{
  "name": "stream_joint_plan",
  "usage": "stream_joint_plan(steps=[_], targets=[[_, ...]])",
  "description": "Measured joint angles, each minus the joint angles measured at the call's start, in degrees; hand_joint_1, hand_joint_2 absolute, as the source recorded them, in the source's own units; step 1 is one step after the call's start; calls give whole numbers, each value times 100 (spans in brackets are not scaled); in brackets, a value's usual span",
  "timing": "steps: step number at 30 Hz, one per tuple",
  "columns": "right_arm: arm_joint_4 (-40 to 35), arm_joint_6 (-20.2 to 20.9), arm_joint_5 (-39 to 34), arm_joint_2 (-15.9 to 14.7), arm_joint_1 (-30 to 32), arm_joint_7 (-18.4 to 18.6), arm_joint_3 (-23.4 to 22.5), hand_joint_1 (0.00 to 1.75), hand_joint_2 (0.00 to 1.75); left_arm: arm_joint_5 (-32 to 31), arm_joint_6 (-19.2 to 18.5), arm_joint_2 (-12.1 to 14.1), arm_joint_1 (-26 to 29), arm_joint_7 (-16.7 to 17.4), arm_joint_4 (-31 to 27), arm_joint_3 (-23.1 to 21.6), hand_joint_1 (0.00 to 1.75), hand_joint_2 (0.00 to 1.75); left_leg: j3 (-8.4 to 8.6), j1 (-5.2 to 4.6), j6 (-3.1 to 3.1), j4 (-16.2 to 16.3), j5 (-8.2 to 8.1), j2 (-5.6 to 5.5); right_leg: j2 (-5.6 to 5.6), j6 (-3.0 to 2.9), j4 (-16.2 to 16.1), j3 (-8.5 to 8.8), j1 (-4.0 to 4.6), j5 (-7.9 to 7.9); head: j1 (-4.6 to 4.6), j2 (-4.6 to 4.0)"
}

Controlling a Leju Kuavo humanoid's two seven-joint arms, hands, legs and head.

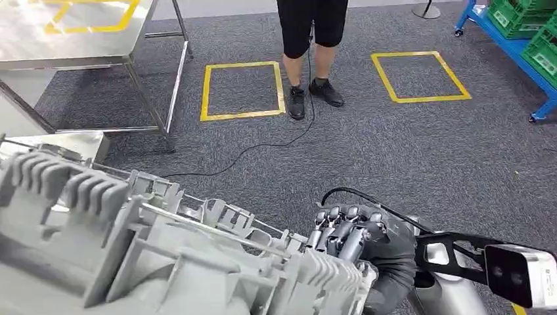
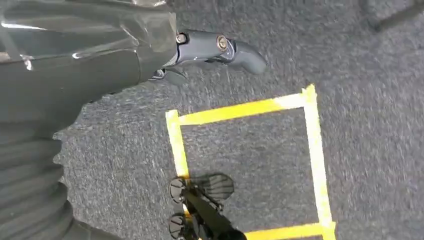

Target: Take the parts from the cabinet and place them on the table.

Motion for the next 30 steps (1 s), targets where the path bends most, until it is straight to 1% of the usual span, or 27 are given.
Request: stream_joint_plan(steps=[1, 2, 3, 5, 6, 7, 8, 9, 10, 11, 12, 14, 15, 16, 17, 18, 19, 20, 21, 22, 23, 24, 25, 26, 27, 28, 30], targets=[[-2, 0, 0, 4, 2, 0, -11, 173, 175, -4, 0, -9, 11, 0, -17, -4, 0, 175, 142, 78, 33, -102, 70, -72, 104, 22, 70, -35, -31, -46, 0, 2], [-2, 2, 0, 7, 8, 0, -13, 173, 175, 0, 0, -17, 3, 0, -20, -4, 0, 175, 164, 70, 65, -134, 91, -146, 366, 8, 255, -105, -35, -143, 18, 0], [0, 15, -15, 2, 5, -4, -20, 173, 175, -2, -2, -13, -9, 4, -20, -4, 0, 175, 161, 65, 86, -133, 104, -205, 488, -33, 667, -295, -36, -342, 31, 0], [9, 22, -18, -13, 23, -4, -28, 173, 175, -2, -39, -20, -16, 18, -20, -2, 0, 175, 152, 59, 91, -130, 103, -357, 556, -67, 1587, -769, -37, -663, 48, 0], [9, 33, -17, -13, 35, -4, -28, 173, 175, -4, -55, -20, -15, 35, -17, 0, 0, 175, 151, 58, 91, -128, 103, -445, 560, -40, 1852, -924, -36, -704, 50, 0], [11, 44, -17, -18, 44, -2, -28, 173, 175, -4, -57, -20, -15, 37, -17, 0, 0, 175, 159, 63, 91, -127, 103, -528, 561, -2, 1811, -927, -40, -645, 50, 0], [11, 68, -17, -22, 44, -2, -26, 173, 175, -4, -68, -20, -15, 42, -17, 2, 0, 175, 167, 75, 86, -120, 100, -623, 570, 67, 1462, -783, -49, -461, 52, 0], [11, 90, -17, -22, 43, -2, -22, 173, 175, -7, -72, -20, -15, 44, -17, 2, 0, 175, 174, 86, 74, -106, 93, -710, 604, 133, 960, -552, -68, -237, 52, 0], [9, 101, -17, -26, 43, -2, -17, 173, 175, -9, -74, -20, -15, 46, -17, 2, 0, 175, 171, 97, 43, -70, 73, -791, 715, 188, 387, -284, -102, -14, 52, 0], [11, 103, -17, -28, 38, -2, -11, 173, 175, -9, -79, -15, -15, 46, -20, 4, 0, 175, 124, 92, 8, -26, 52, -849, 941, 192, 90, -176, -139, 69, 66, 0], [7, 109, -20, -28, 44, -2, -2, 173, 175, -15, -81, -4, -15, 50, -26, 2, 0, 175, 90, 65, -29, 31, 24, -912, 871, 86, 76, -143, -126, 103, 59, 0], [7, 111, -22, -28, 44, -2, 9, 173, 175, -20, -83, -4, 17, 50, -33, 11, 0, 175, 56, 96, -67, 6, 46, -981, 789, 5, 95, -146, -71, 107, 55, 0], [7, 114, -22, -26, 39, -2, 20, 173, 175, -22, -85, -2, 33, 50, -33, 13, 0, 175, 43, 105, -86, 11, 40, -1025, 744, -21, 81, -138, -71, 115, 63, 0], [7, 118, -24, -22, 37, -2, 26, 173, 175, -35, -85, 4, 39, 50, -42, 13, 0, 175, 32, 116, -105, 47, 6, -963, 684, -50, 60, -121, -126, 123, 59, 0], [7, 120, -24, -13, 39, -4, 37, 173, 175, -55, -89, -2, 47, 42, -48, 13, 0, 175, -35, 75, -145, 207, -100, -618, 638, -74, 57, -102, -109, 108, 31, 0], [7, 138, -31, -7, 38, -9, 37, 173, 175, -59, -92, 4, 35, 37, -55, 13, 0, 175, -196, 88, -177, 537, -284, -408, 583, -117, 58, -97, -94, 100, -9, 0], [4, 142, -33, -7, 40, -9, 39, 173, 175, -70, -107, 7, 21, 33, -59, 13, 0, 175, -438, 112, -195, 1022, -508, -308, 523, -132, 59, -98, -74, 90, -4, 0], [4, 144, -33, -7, 44, -9, 39, 173, 175, -72, -114, 2, 19, 28, -61, 13, 0, 175, -687, 123, -204, 1506, -694, -277, 446, -145, 60, -103, -61, 82, -4, 0], [4, 151, -31, -7, 47, -9, 42, 173, 175, -100, -118, -6, 21, 26, -61, 13, 0, 175, -859, 132, -210, 1813, -769, -265, 376, -154, 61, -105, -53, 74, -9, 0], [4, 157, -31, -4, 47, -9, 44, 173, 175, -111, -120, -9, 24, 26, -61, 13, 0, 175, -893, 138, -207, 1834, -704, -259, 300, -163, 61, -103, -41, 66, -7, 0], [4, 162, -31, 0, 47, -9, 46, 173, 175, -111, -120, -9, 24, 26, -66, 11, 0, 175, -783, 139, -194, 1582, -534, -250, 235, -171, 61, -99, -30, 58, -9, 0], [4, 166, -31, 9, 46, -9, 46, 173, 175, -111, -120, -7, 25, 22, -74, 13, 0, 175, -536, 133, -170, 1093, -291, -217, 171, -158, 60, -88, -19, 46, -7, 0], [4, 177, -31, 18, 45, -9, 46, 173, 175, -111, -120, -7, 25, 17, -83, 13, 0, 175, -267, 108, -133, 612, -94, -121, 118, -165, 58, -72, -12, 38, -9, 0], [4, 192, -33, 28, 42, -9, 46, 173, 175, -111, -120, -4, 17, 13, -100, 11, 0, 175, 33, 35, -62, 62, -3, 240, 51, -149, 54, -44, -1, 23, -7, 0], [4, 195, -33, 31, 41, -7, 46, 173, 175, -111, -120, 2, 2, 13, -107, 11, 0, 175, 29, 12, -35, 67, -36, 269, -2, -124, 45, -39, 32, 9, 13, 0], [4, 195, -35, 30, 44, -9, 46, 173, 175, -107, -122, -2, -3, 4, -116, 11, 0, 175, 17, -6, -20, 56, -32, 210, -45, -103, 45, -39, 10, -3, -15, 0], [9, 195, -35, 42, 42, -9, 52, 173, 175, -111, -129, 15, 15, 4, -129, 15, 0, 175, 2, -20, 26, 37, -24, 79, -186, -62, 3, 2, -1, -1, -15, 0]])
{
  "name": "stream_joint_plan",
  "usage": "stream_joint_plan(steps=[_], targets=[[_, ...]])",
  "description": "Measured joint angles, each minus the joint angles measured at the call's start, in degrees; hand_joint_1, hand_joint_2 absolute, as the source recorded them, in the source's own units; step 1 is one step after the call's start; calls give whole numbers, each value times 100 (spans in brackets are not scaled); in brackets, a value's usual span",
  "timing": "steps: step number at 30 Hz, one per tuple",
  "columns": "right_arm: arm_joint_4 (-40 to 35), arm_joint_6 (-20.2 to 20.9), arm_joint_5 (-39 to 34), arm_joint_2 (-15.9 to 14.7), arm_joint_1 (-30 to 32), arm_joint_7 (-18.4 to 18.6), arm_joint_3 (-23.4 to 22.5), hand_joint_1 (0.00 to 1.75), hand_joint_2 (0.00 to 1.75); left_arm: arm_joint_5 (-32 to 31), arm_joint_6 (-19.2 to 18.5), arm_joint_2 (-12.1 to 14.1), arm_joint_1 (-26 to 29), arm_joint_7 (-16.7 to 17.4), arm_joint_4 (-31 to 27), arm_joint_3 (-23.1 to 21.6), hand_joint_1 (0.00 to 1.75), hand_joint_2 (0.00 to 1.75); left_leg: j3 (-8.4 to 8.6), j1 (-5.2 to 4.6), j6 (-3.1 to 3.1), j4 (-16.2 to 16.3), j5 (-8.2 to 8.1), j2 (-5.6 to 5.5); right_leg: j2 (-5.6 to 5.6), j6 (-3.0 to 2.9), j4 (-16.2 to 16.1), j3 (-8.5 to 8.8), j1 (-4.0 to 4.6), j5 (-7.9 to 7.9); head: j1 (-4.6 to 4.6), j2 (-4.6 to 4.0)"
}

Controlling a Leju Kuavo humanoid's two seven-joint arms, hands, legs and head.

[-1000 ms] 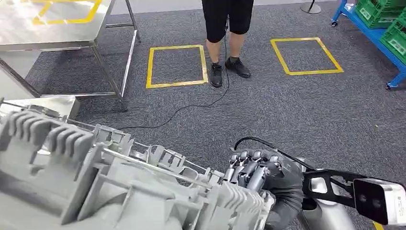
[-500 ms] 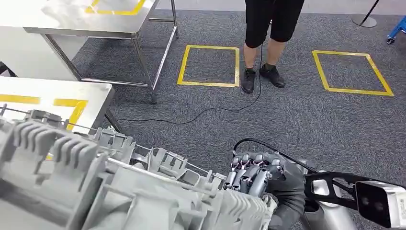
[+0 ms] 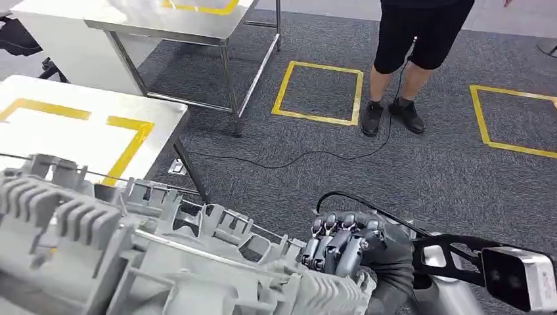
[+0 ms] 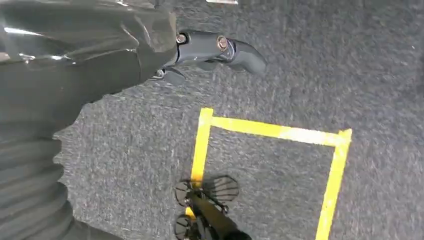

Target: Take the parts from the cabinet and place them on the table.

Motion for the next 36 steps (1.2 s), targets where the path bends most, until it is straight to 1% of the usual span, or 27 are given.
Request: stream_joint_plan(steps=[1, 2, 3, 4, 6, 7, 8, 10, 11, 12, 13, 15, 16, 17, 18, 19, 21, 22, 23, 25, 26, 27, 31, 32, 33, 34, 36], targets=[[-7, 0, -7, 18, -4, 0, 0, 173, 175, 0, 0, 2, 5, 0, -20, 2, 0, 175, 126, 21, 43, -121, 62, -89, -12, 31, -14, 35, 32, -19, 4, 2], [7, 2, -7, 17, -7, 2, 2, 173, 175, -2, -4, -18, 21, 2, -24, 0, 0, 175, 194, 59, 45, -212, 118, -175, 299, 39, 98, 1, 4, -67, 33, 0], [6, 11, -22, 20, -7, -7, 2, 173, 175, -4, -9, -22, -7, 4, -26, -2, 0, 175, 216, 86, 89, -237, 155, -222, 562, 2, 398, -139, -15, -219, 22, 0], [7, 13, -24, 9, -4, -7, -9, 173, 175, -2, -11, -20, -30, 9, -28, -2, 0, 175, 209, 99, 99, -238, 160, -312, 707, -28, 861, -368, -22, -413, 57, 0], [35, 22, -37, 0, 16, 2, -7, 173, 175, 18, -15, -26, -32, 44, -26, -2, 0, 175, 199, 98, 99, -236, 159, -495, 760, -15, 1714, -819, -39, -690, 59, 0], [44, 48, -53, 0, 22, 2, -7, 173, 175, 55, -33, -26, -29, 99, -26, -2, 0, 175, 200, 105, 96, -232, 158, -590, 760, 33, 1847, -919, -58, -676, 59, 0], [52, 85, -68, 0, 21, 2, -4, 173, 175, 118, -44, -31, -28, 166, -26, -2, 0, 175, 206, 118, 89, -225, 155, -701, 761, 113, 1653, -861, -83, -534, 59, 0], [57, 120, -85, 0, 18, 4, 7, 173, 175, 173, -48, -35, -28, 227, -24, -2, 0, 175, 217, 156, 39, -178, 124, -897, 831, 273, 671, -428, -150, -80, 59, 0], [59, 120, -96, 0, 12, 7, 11, 173, 175, 195, -59, -33, -27, 245, -26, -2, 0, 175, 195, 170, -10, -125, 90, -985, 1044, 333, 177, -208, -206, 101, 68, 0], [66, 125, -105, 2, 5, 7, 18, 173, 175, 221, -61, -31, -29, 254, -26, -2, 0, 175, 131, 143, -73, -21, 40, -1051, 1224, 283, 62, -159, -207, 134, 83, 0], [70, 125, -122, 7, 3, 7, 20, 173, 175, 245, -63, -31, -18, 269, -26, -2, 0, 175, 96, 162, -102, -18, 34, -1102, 1113, 202, 84, -157, -189, 134, 74, 0], [72, 136, -160, 13, -8, 9, 28, 173, 175, 317, -85, -35, 13, 348, -26, 2, 0, 175, 69, 208, -154, -47, 44, -1190, 1027, 133, 85, -148, -127, 123, 77, 0], [74, 142, -175, 17, -14, 11, 31, 173, 175, 367, -105, -35, 27, 385, -28, 4, 0, 175, 69, 210, -179, -37, 32, -1240, 964, 98, 57, -128, -166, 133, 72, 0], [74, 157, -197, 28, -25, 11, 31, 173, 175, 433, -120, -33, 48, 437, -41, 4, 0, 175, 44, 197, -198, 32, -19, -1030, 889, 71, 35, -96, -178, 134, 74, 0], [74, 166, -214, 44, -23, 11, 33, 173, 175, 500, -153, -33, 46, 459, -46, 2, 0, 175, -59, 170, -225, 263, -152, -680, 827, 25, 32, -74, -178, 108, -6, 0], [74, 181, -225, 41, -26, 11, 31, 173, 175, 542, -164, -24, 24, 496, -46, 0, 0, 175, -278, 184, -251, 691, -360, -476, 762, 7, 33, -61, -158, 95, -11, 0], [77, 195, -236, 41, -21, 11, 28, 173, 175, 608, -164, -22, 13, 559, -44, 0, 0, 175, -793, 206, -274, 1634, -701, -343, 598, -27, 34, -51, -127, 66, -15, 0], [76, 203, -238, 41, -17, 11, 28, 173, 175, 619, -164, -31, 17, 584, -44, 0, 0, 175, -924, 214, -280, 1818, -693, -335, 528, -37, 35, -48, -120, 55, -15, 0], [77, 203, -238, 41, -15, 15, 26, 173, 175, 625, -162, -33, 21, 601, -44, 0, 0, 175, -903, 221, -279, 1699, -551, -330, 453, -43, 35, -36, -110, 40, -15, 0], [76, 201, -238, 41, -14, 17, 17, 173, 175, 625, -133, -28, 21, 619, -44, 0, 0, 175, -473, 216, -245, 798, -50, -248, 325, -30, 34, 14, -99, 1, -15, 0], [76, 201, -238, 41, -14, 15, 9, 173, 175, 623, -116, -26, 20, 629, -44, 0, 0, 175, -175, 190, -196, 247, 178, -48, 269, -8, 32, 53, -90, -28, -17, 0], [76, 201, -238, 35, -11, 15, -4, 173, 175, 608, -101, -24, 2, 647, -41, 0, 0, 175, -68, 112, -168, 37, 106, 188, 220, 21, 31, 78, -66, -51, -9, 0], [79, 199, -232, 11, 4, 9, -37, 173, 175, 590, -79, -24, -4, 680, -37, 2, 0, 175, -106, 68, -58, -13, 122, -70, -20, 131, -35, 145, -53, -83, -15, 0], [74, 192, -223, 11, 11, 4, -54, 173, 175, 577, -79, -26, 0, 680, -35, 0, 0, 175, 61, 161, -9, -154, 196, -163, 40, 160, -15, 131, -65, -131, -17, 2], [83, 184, -195, 2, 10, 5, -72, 173, 175, 556, -79, -41, -1, 678, -26, -2, 0, 175, 116, 145, 11, -205, 203, -233, 385, 146, 144, 122, -78, -216, 28, 0], [85, 179, -197, -11, 11, -9, -87, 173, 175, 509, -72, -37, -34, 678, -11, -4, 0, 175, 130, 147, 44, -201, 221, -291, 609, 103, 526, -58, -82, -382, 20, 0], [105, 136, -164, -66, 49, -4, -118, 173, 175, 459, -16, -26, -70, 660, 76, -9, 0, 175, 126, 144, 50, -200, 216, -477, 747, 69, 1435, -577, -86, -674, 59, 0]])
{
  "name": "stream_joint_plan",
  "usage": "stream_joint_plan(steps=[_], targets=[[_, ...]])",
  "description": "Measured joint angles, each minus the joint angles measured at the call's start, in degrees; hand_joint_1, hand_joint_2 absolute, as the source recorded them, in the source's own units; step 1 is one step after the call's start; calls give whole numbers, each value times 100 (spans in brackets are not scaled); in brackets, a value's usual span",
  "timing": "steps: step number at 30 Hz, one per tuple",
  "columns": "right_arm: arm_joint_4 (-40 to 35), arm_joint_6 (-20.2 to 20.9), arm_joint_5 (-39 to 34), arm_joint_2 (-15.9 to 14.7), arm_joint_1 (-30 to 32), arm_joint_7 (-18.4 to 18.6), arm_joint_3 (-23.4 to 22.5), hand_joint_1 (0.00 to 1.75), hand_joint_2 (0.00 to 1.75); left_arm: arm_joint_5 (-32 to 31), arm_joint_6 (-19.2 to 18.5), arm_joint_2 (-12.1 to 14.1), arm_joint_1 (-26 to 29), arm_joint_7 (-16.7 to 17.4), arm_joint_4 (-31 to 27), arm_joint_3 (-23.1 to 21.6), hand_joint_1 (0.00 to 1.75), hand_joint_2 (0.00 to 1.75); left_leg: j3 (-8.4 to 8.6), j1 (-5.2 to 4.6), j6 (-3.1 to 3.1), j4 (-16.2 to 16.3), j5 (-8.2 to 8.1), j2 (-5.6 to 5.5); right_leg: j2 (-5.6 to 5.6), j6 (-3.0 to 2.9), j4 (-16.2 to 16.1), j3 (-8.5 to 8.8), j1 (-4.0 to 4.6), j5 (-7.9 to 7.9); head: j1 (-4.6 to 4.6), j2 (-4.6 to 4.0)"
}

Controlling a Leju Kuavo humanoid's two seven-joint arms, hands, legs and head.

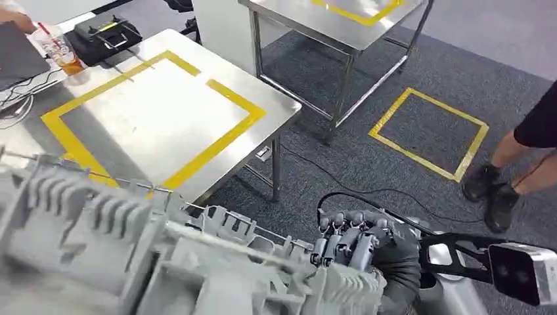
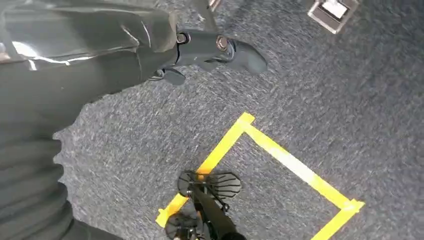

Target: Take the parts from the cabinet and place them on the table.

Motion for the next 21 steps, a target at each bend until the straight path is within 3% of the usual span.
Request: stream_joint_plan(steps=[1, 2, 3, 5, 6, 7, 8, 10, 11, 12, 13, 14, 15, 16, 17, 18, 19, 20, 21], targets=[[18, -18, 9, -11, 20, 4, 0, 173, 175, -13, 49, 13, 1, -4, 68, -2, 0, 175, -3, -5, -1, 3, -1, -89, 7, 21, 277, -193, 1, -37, 0, 0], [35, -20, 15, -26, 29, 4, 0, 173, 175, -48, 103, 31, 2, -11, 145, -4, 0, 175, 0, -5, -3, 5, -3, -185, 7, 60, 259, -249, -5, 44, 2, 0], [55, -24, 22, -42, 26, 7, 0, 173, 175, -50, 154, 59, 1, -20, 241, -7, 0, 175, 6, -1, -10, 10, -8, -284, 11, 122, -43, -164, -14, 232, 2, 0], [94, -26, 33, -63, 17, 15, 0, 173, 175, -52, 248, 98, -1, -46, 407, -13, 0, 175, 21, 19, -52, 46, -35, -463, 129, 237, -1082, 269, -54, 726, 4, 0], [131, -31, 37, -72, 10, 15, 2, 173, 175, -52, 291, 131, -1, -72, 497, -13, 0, 175, -16, 24, -99, 93, -67, -537, 427, 220, -1393, 396, -84, 860, 9, 0], [158, -46, 37, -74, 0, 17, 9, 173, 175, -59, 317, 179, -7, -96, 571, -15, 0, 175, -53, -13, -132, 146, -89, -598, 407, 130, -1437, 427, -61, 878, 22, 0], [186, -63, 30, -83, -6, 20, 9, 173, 175, -59, 333, 197, -3, -118, 642, -18, 0, 175, -96, -8, -147, 133, -81, -629, 343, 80, -1411, 414, -41, 882, 9, 0], [230, -77, 11, -83, -38, 31, 24, 173, 175, -68, 381, 245, 10, -151, 792, -13, 0, 175, -105, 17, -174, 124, -74, -699, 268, 26, -1408, 410, -18, 880, 9, 0], [249, -79, 0, -81, -57, 42, 33, 173, 175, -68, 416, 300, 10, -168, 851, -15, 0, 175, -108, 27, -192, 152, -102, -655, 198, -11, -1422, 430, -83, 881, 13, 0], [276, -83, -6, -81, -75, 63, 44, 173, 175, -74, 453, 308, 12, -181, 943, -18, 0, 175, -170, -23, -229, 293, -191, -298, 145, -50, -1424, 458, -63, 864, -15, 0], [297, -90, -26, -74, -81, 70, 52, 173, 175, -74, 479, 334, -18, -188, 1016, -20, 0, 175, -337, -15, -263, 637, -373, -47, 81, -91, -1424, 476, -45, 851, -72, 0], [315, -94, -35, -74, -83, 79, 61, 173, 175, -74, 494, 354, -48, -190, 1073, -22, 0, 175, -561, 3, -277, 1076, -574, 81, 17, -110, -1424, 479, -23, 839, -68, 0], [339, -112, -39, -74, -83, 94, 72, 173, 175, -72, 503, 371, -65, -197, 1135, -28, 0, 175, -841, 16, -283, 1597, -774, 133, -67, -124, -1423, 478, -3, 827, -72, 0], [365, -118, -39, -70, -82, 105, 81, 173, 175, -74, 505, 369, -63, -201, 1189, -31, 0, 175, -1033, 26, -286, 1935, -860, 145, -140, -134, -1423, 477, 4, 818, -72, 0], [387, -120, -39, -68, -83, 114, 92, 173, 175, -74, 505, 369, -55, -201, 1242, -33, 0, 175, -1087, 30, -284, 1999, -816, 147, -211, -145, -1422, 483, 12, 808, -72, 0], [407, -123, -39, -66, -86, 122, 103, 173, 175, -74, 505, 378, -48, -201, 1281, -33, 0, 175, -996, 30, -273, 1779, -648, 154, -282, -134, -1422, 494, 22, 791, -72, 0], [426, -123, -39, -63, -92, 140, 116, 173, 175, -74, 516, 391, -49, -201, 1322, -33, 0, 175, -747, 24, -243, 1285, -385, 188, -357, -136, -1423, 516, 37, 775, -74, 0], [446, -123, -52, -53, -112, 175, 133, 173, 175, -72, 542, 409, -52, -201, 1366, -35, 0, 175, -431, 1, -193, 714, -134, 299, -426, -135, -1424, 544, 57, 759, -74, 0], [461, -123, -68, -33, -143, 214, 155, 173, 175, -59, 571, 435, -58, -199, 1408, -35, 0, 175, -177, -59, -113, 261, -36, 595, -487, -126, -1429, 574, 65, 741, -72, 0]])
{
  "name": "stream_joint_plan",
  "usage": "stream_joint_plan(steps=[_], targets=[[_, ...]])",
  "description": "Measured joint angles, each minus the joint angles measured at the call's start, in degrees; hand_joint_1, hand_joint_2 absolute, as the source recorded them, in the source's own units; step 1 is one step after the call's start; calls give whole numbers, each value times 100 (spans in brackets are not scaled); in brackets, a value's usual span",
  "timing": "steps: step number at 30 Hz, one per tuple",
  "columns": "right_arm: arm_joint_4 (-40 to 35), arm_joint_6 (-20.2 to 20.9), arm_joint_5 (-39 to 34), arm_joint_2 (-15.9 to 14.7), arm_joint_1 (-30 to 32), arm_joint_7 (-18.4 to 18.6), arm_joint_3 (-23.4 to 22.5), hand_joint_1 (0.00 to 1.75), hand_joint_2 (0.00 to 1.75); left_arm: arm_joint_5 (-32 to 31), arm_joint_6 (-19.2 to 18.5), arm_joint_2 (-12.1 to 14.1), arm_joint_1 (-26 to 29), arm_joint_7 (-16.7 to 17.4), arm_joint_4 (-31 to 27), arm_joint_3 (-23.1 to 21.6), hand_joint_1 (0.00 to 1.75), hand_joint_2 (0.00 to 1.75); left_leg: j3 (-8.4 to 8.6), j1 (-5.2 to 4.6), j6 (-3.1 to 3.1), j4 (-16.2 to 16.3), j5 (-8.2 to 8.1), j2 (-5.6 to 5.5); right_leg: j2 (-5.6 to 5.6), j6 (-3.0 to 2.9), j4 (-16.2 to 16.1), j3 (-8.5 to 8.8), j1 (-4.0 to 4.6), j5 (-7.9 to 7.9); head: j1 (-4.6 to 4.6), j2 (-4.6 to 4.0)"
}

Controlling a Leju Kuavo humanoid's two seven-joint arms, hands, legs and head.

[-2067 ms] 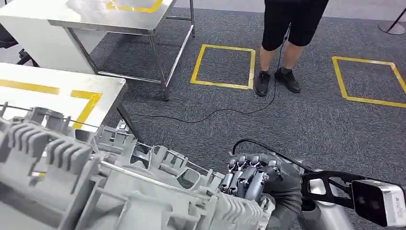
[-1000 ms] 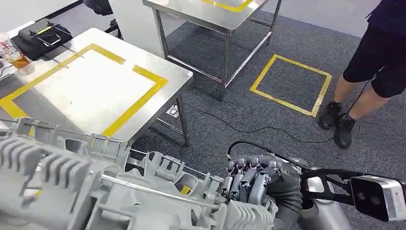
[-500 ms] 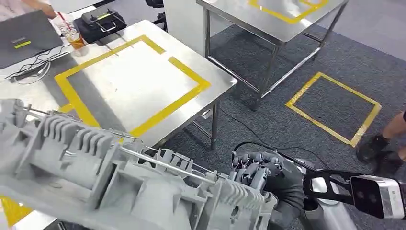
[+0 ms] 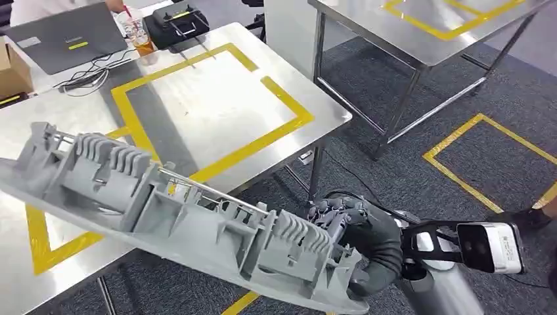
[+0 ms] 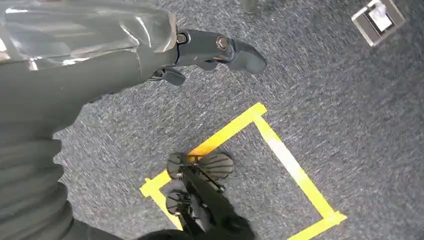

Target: Take the parts from the cabinet and place them on the table.

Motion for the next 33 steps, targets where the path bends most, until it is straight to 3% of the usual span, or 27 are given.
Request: stream_joint_plan(steps=[1, 5, 6, 7, 8, 10, 11, 12, 14, 15, 16, 17, 18, 20, 21, 22, 23, 24, 25, 26, 27, 28, 29, 30, 31, 32, 33], targets=[[15, 0, -9, 11, -26, 29, 13, 173, 175, 11, 7, 13, -24, 5, 38, 0, 0, 175, 9, -34, 2, -36, -80, 70, -51, 33, -2, 3, 52, -20, 4, 0], [109, 0, -33, 66, -131, 70, 96, 173, 175, 57, -13, 7, -11, 50, 105, 26, 0, 175, 30, -59, 92, -151, -44, -228, -320, 136, -64, 95, 62, -68, 0, 0], [133, 0, -39, 72, -161, 77, 122, 173, 175, 85, -50, -17, 4, 90, 116, 24, 0, 175, 154, 9, 104, -238, 23, -322, -100, 150, 38, 52, 31, -115, 11, 0], [149, 4, -53, 72, -185, 77, 142, 173, 175, 129, -72, -24, -19, 110, 120, 24, 0, 175, 185, 37, 129, -272, 38, -367, 210, 125, 329, -71, 17, -265, 15, 0], [170, 7, -74, 66, -195, 75, 164, 173, 175, 149, -92, -24, -56, 135, 131, 26, 0, 175, 176, 48, 148, -273, 40, -456, 385, 101, 759, -276, 12, -447, 48, 0], [241, 7, -85, 46, -196, 70, 192, 173, 175, 210, -129, -35, -83, 195, 145, 31, 0, 175, 170, 47, 149, -270, 39, -640, 489, 100, 1626, -737, -17, -745, 66, 0], [269, 7, -88, 44, -196, 66, 212, 173, 175, 247, -151, -39, -78, 239, 147, 33, 0, 175, 172, 47, 146, -266, 37, -744, 490, 148, 1803, -862, -28, -746, 63, 0], [289, 11, -90, 42, -198, 61, 232, 173, 175, 267, -192, -46, -78, 280, 147, 35, 0, 175, 184, 54, 139, -262, 32, -839, 492, 211, 1635, -817, -45, -628, 63, 0], [330, 42, -90, 37, -213, 42, 271, 173, 175, 313, -243, -63, -81, 326, 147, 35, 0, 175, 205, 79, 95, -231, 2, -1018, 556, 359, 750, -440, -97, -178, 63, 0], [345, 46, -90, 37, -218, 40, 280, 173, 175, 321, -249, -68, -82, 339, 147, 35, 0, 175, 196, 90, 46, -185, -34, -1116, 749, 426, 133, -177, -147, 82, 70, 0], [374, 52, -92, 35, -228, 33, 288, 173, 175, 328, -251, -63, -84, 343, 147, 37, 0, 175, 148, 67, -3, -115, -66, -1179, 926, 377, 28, -142, -141, 86, 91, 0], [383, 55, -96, 37, -237, 26, 302, 173, 175, 330, -254, -59, -76, 348, 144, 37, 0, 175, 108, 71, -24, -105, -72, -1220, 812, 296, 18, -133, -140, 99, 92, 0], [400, 55, -98, 37, -238, 24, 306, 173, 175, 337, -256, -61, -65, 350, 144, 37, 0, 175, 85, 85, -43, -113, -62, -1249, 787, 249, 26, -143, -108, 94, 81, 0], [422, 59, -101, 50, -258, 22, 326, 173, 175, 337, -256, -65, -36, 354, 142, 44, 0, 175, 76, 105, -79, -114, -78, -1328, 684, 193, 12, -113, -125, 92, 90, 0], [424, 61, -101, 61, -274, 22, 330, 173, 175, 337, -256, -63, -29, 359, 140, 44, 0, 175, 54, 99, -107, -59, -122, -1172, 619, 158, 2, -86, -152, 86, 92, 0], [428, 63, -103, 72, -275, 20, 330, 173, 175, 339, -256, -68, -40, 356, 138, 42, 0, 175, -37, 67, -141, 166, -237, -829, 559, 99, 1, -50, -142, 50, 14, 0], [428, 63, -107, 75, -278, 18, 330, 173, 175, 339, -258, -63, -63, 356, 138, 42, 0, 175, -240, 78, -167, 563, -416, -613, 497, 69, 2, -29, -123, 31, -2, 0], [437, 63, -107, 75, -276, 16, 330, 173, 175, 339, -258, -52, -84, 356, 138, 42, 0, 175, -534, 97, -177, 1113, -639, -491, 413, 43, 2, -12, -98, 10, 0, 0], [450, 63, -107, 77, -276, 16, 330, 173, 175, 339, -258, -52, -87, 356, 138, 42, 0, 175, -778, 105, -183, 1537, -764, -452, 339, 23, 3, -3, -83, -6, 2, 0], [466, 63, -107, 77, -276, 16, 332, 173, 175, 339, -258, -63, -82, 361, 140, 42, 0, 175, -929, 107, -183, 1762, -774, -443, 269, 9, 3, 5, -69, -19, -2, 0], [477, 63, -107, 77, -276, 16, 332, 173, 175, 345, -264, -70, -75, 374, 140, 42, 0, 175, -935, 107, -177, 1671, -639, -436, 195, 7, 3, 23, -59, -44, -2, 0], [479, 63, -107, 77, -276, 16, 330, 173, 175, 361, -275, -70, -75, 394, 140, 42, 0, 175, -791, 106, -161, 1334, -414, -424, 135, 6, 3, 47, -50, -64, -2, 0], [479, 64, -107, 81, -277, 9, 330, 173, 175, 365, -292, -68, -76, 404, 138, 42, 0, 175, -519, 93, -126, 782, -128, -379, 64, 12, 2, 86, -32, -93, -2, 0], [479, 66, -107, 81, -281, 2, 328, 173, 175, 369, -306, -61, -77, 411, 134, 39, 0, 175, -211, 53, -59, 209, 118, -190, 1, 19, 0, 133, -18, -123, -2, 0], [479, 66, -109, 83, -280, -2, 324, 173, 175, 369, -313, -54, -93, 420, 127, 37, 0, 175, -91, -36, 8, -5, 26, 151, -49, 31, -15, 156, -12, -143, 7, 0], [479, 68, -109, 79, -292, -6, 319, 173, 175, 371, -339, -61, -106, 424, 120, 37, 0, 175, -85, -53, 25, -45, 42, 141, -99, 67, -14, 156, 46, -166, 15, 0], [479, 70, -116, 79, -289, -15, 308, 173, 175, 372, -361, -59, -112, 426, 112, 37, 0, 175, -102, -66, 40, -29, 29, 54, -153, 87, -17, 157, 25, -174, 2, 0]])
